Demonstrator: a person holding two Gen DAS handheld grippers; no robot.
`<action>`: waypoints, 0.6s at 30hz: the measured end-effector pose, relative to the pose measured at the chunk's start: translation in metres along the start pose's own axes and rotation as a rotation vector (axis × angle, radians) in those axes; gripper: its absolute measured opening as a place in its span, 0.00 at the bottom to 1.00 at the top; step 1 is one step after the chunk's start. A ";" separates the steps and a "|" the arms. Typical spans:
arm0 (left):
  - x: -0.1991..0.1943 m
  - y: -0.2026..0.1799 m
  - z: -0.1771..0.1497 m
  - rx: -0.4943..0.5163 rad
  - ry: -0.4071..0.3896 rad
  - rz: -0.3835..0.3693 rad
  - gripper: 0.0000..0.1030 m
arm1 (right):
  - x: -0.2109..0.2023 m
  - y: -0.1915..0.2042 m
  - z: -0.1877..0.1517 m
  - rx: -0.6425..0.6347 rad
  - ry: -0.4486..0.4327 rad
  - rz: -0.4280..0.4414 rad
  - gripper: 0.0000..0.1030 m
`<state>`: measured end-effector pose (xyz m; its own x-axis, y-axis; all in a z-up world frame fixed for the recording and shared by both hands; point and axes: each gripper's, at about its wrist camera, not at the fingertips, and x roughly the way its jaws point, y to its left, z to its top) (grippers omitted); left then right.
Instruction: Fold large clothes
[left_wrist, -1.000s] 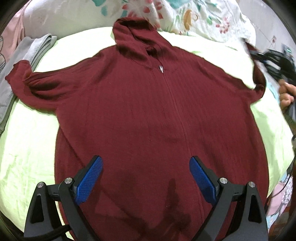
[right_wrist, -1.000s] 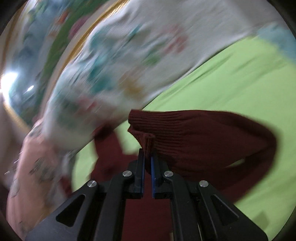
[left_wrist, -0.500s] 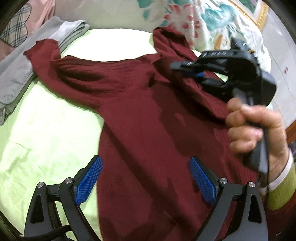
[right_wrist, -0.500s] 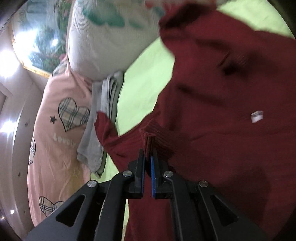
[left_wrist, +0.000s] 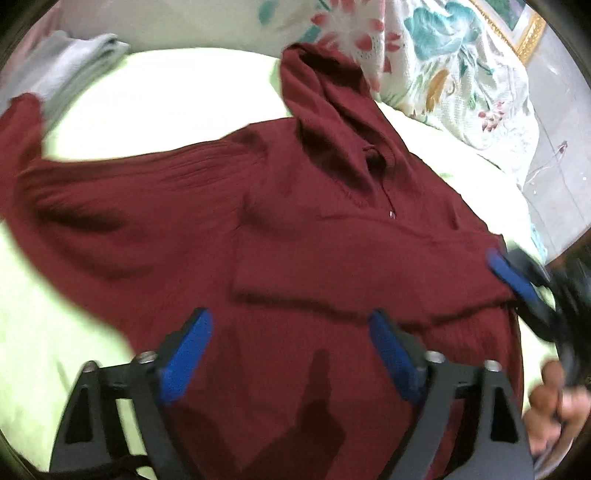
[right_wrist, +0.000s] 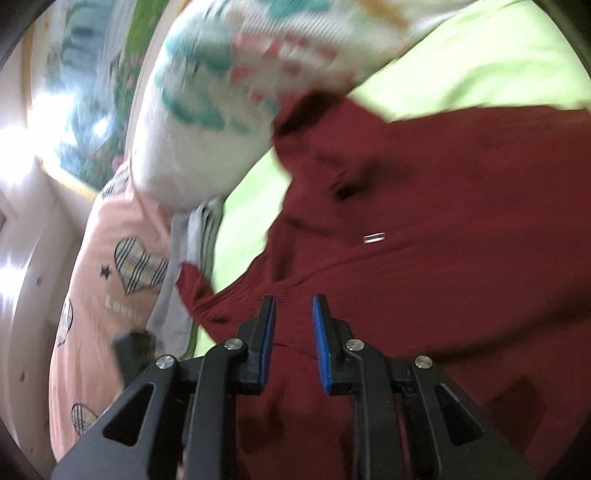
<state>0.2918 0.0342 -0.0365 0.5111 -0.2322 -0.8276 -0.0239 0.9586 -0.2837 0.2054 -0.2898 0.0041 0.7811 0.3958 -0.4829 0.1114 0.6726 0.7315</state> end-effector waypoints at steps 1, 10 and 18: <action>0.014 -0.002 0.010 0.002 0.016 0.002 0.70 | -0.015 -0.006 -0.004 0.011 -0.023 -0.022 0.21; 0.009 -0.004 0.027 0.010 -0.146 0.065 0.04 | -0.107 -0.059 -0.012 0.112 -0.180 -0.192 0.22; 0.007 0.042 0.021 -0.068 -0.159 0.167 0.04 | -0.111 -0.089 0.048 0.101 -0.218 -0.377 0.38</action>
<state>0.3122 0.0761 -0.0438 0.6243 -0.0367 -0.7804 -0.1747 0.9670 -0.1853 0.1385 -0.4234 0.0159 0.7847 -0.0136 -0.6198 0.4638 0.6762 0.5724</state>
